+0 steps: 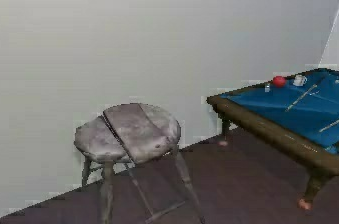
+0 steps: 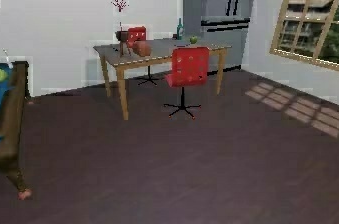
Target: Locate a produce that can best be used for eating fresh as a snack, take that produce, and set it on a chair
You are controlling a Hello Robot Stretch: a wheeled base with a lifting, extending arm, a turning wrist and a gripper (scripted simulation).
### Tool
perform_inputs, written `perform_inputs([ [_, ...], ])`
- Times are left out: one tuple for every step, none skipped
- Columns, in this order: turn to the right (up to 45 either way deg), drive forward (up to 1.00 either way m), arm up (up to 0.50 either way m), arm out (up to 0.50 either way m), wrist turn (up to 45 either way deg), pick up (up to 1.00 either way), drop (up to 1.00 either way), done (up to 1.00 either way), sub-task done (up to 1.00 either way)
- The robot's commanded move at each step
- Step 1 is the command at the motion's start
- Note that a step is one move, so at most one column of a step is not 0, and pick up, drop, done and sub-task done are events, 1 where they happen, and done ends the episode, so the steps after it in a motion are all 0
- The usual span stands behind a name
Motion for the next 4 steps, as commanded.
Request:
perform_inputs([
  [24.0,0.00,0.00,0.00,0.0,0.00,0.00,0.00,0.00],
  [0.0,0.10,0.00,0.00,0.0,0.00,0.00,0.00,0.00],
  [45.0,0.00,0.00,0.00,0.0,0.00,0.00,0.00,0.00],
  [9.0,0.00,0.00,0.00,0.0,0.00,0.00,0.00,0.00],
])
